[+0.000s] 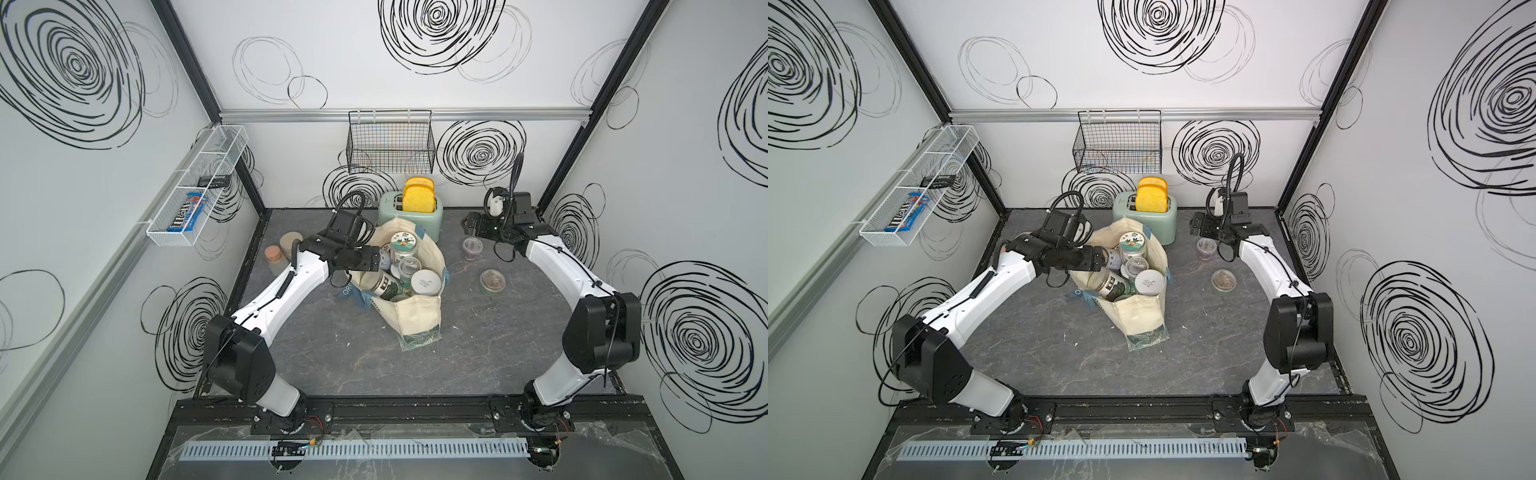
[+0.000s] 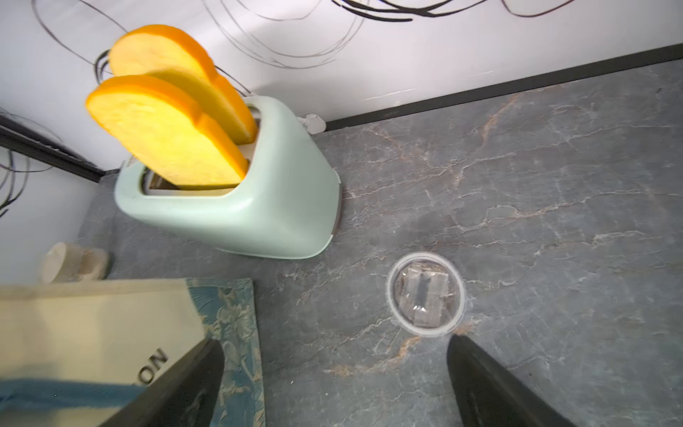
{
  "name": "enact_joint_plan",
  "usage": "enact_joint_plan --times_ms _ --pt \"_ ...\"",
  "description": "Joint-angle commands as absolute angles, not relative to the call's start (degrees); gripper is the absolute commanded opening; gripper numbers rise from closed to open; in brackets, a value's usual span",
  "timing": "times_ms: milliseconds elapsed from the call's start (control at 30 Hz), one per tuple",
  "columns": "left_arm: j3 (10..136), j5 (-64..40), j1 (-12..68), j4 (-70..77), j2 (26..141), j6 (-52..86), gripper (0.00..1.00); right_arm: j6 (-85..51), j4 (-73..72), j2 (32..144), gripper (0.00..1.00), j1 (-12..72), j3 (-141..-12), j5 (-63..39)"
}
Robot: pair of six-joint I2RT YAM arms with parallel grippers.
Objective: Take out the seed jars from the canvas bag
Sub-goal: Place the seed jar at the center of the board, then pick up the seed jar from the canvas bag.
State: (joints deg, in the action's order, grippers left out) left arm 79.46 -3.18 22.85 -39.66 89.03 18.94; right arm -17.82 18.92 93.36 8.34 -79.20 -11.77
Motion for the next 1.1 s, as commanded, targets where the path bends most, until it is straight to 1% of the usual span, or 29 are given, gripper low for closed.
enact_joint_plan --times_ms 0,167,233,333,433,567,700,900,967,1067 --pt "80.92 -8.66 22.85 -34.91 90.88 20.63 0.87 -18.06 18.34 89.7 0.98 8.35 -76.72 -15.39" --pt "81.83 -9.18 23.71 -34.35 91.66 21.3 0.86 -18.38 19.59 86.58 0.99 8.58 -76.6 -18.3" --pt "81.59 -9.14 24.21 -34.37 91.89 21.5 0.86 -17.79 20.15 84.47 1.0 10.22 -76.86 -19.22" --pt "80.96 -9.87 24.58 -33.87 91.68 22.05 0.82 -15.91 19.24 80.64 1.0 15.81 -76.02 -16.42" --pt "80.52 -11.29 24.73 -33.45 90.39 22.8 0.81 -13.11 17.46 78.27 0.99 22.69 -75.17 -14.35" --pt "79.65 -12.58 23.47 -33.7 87.04 23.28 0.86 -7.65 14.25 77.63 0.98 30.36 -73.22 -11.5" --pt "78.95 -14.89 19.89 -34.08 83.37 23.47 0.9 -2.67 11.82 80.31 0.96 33.27 -73.94 -14.55" --pt "77.47 -20.02 13.28 -33.76 80.22 23.21 0.91 6.82 7.86 84.75 0.97 39.0 -75.02 -12.3" --pt "75.66 -22.41 10.01 -32.71 79.51 23.45 0.89 10.31 5.81 85.92 0.97 40.74 -74.64 -11.37" --pt "72.54 -25.62 4.77 -31.26 78.69 23.64 0.81 14.17 2.1 87.65 0.99 43.11 -73.81 -8.92"
